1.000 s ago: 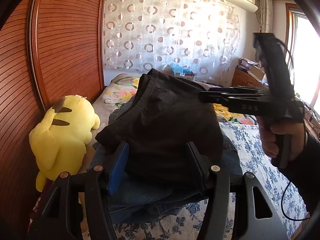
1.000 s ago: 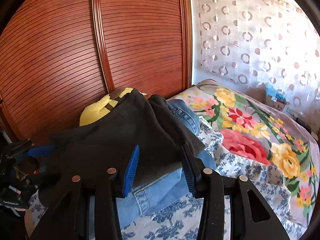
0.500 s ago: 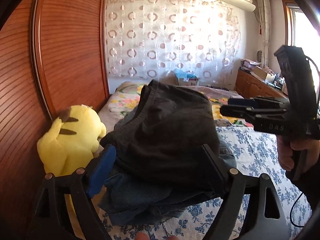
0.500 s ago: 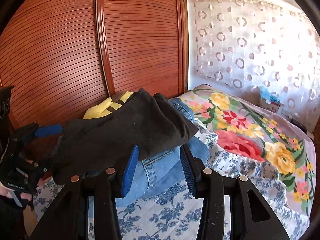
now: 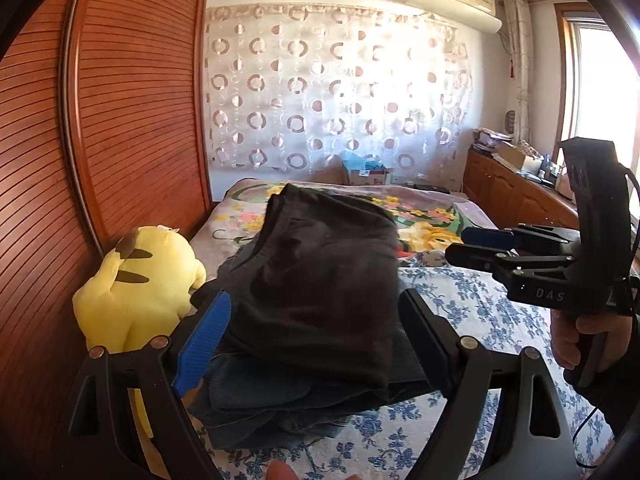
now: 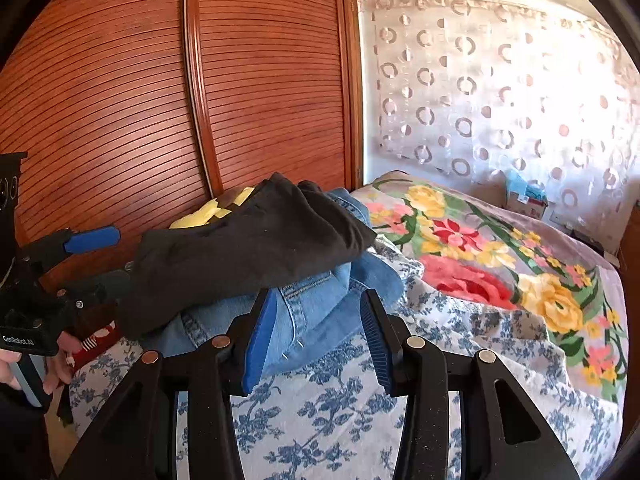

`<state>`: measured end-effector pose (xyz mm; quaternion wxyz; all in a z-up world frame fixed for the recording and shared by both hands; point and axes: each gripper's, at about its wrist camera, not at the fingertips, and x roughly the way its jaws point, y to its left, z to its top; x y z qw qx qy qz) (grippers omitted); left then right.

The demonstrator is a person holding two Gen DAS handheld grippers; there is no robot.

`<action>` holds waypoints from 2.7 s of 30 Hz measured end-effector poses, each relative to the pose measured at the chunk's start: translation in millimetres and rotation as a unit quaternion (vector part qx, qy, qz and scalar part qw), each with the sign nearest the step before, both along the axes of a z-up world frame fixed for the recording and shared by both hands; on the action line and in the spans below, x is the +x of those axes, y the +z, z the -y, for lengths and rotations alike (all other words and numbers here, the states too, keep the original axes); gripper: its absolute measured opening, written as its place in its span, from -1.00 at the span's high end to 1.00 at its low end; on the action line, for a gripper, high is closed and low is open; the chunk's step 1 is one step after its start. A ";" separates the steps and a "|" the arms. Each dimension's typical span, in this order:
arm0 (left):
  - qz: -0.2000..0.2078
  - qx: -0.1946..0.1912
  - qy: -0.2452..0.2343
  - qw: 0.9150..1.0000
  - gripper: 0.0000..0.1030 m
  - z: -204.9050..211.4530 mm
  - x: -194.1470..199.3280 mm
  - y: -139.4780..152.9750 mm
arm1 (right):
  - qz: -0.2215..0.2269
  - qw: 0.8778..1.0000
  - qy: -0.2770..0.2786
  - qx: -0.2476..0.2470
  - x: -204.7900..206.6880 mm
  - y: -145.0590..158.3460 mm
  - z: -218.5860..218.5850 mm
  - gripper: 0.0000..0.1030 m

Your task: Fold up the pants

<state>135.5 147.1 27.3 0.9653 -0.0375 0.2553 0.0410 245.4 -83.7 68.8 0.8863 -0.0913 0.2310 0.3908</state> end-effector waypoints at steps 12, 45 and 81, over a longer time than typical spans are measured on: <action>-0.003 0.012 -0.034 0.999 -0.67 36.5 -7.9 -5.7 | 0.020 0.998 -0.066 -0.002 -42.7 -14.1 18.4 -0.16; -0.030 0.015 -0.101 0.994 -0.67 137.0 -74.5 -33.8 | -0.003 0.977 -0.213 0.019 -174.1 -34.2 69.6 -0.55; 0.022 0.023 -0.101 0.994 -0.67 159.4 -143.5 16.3 | 0.062 0.959 -0.270 0.059 -277.3 -14.7 85.1 -0.55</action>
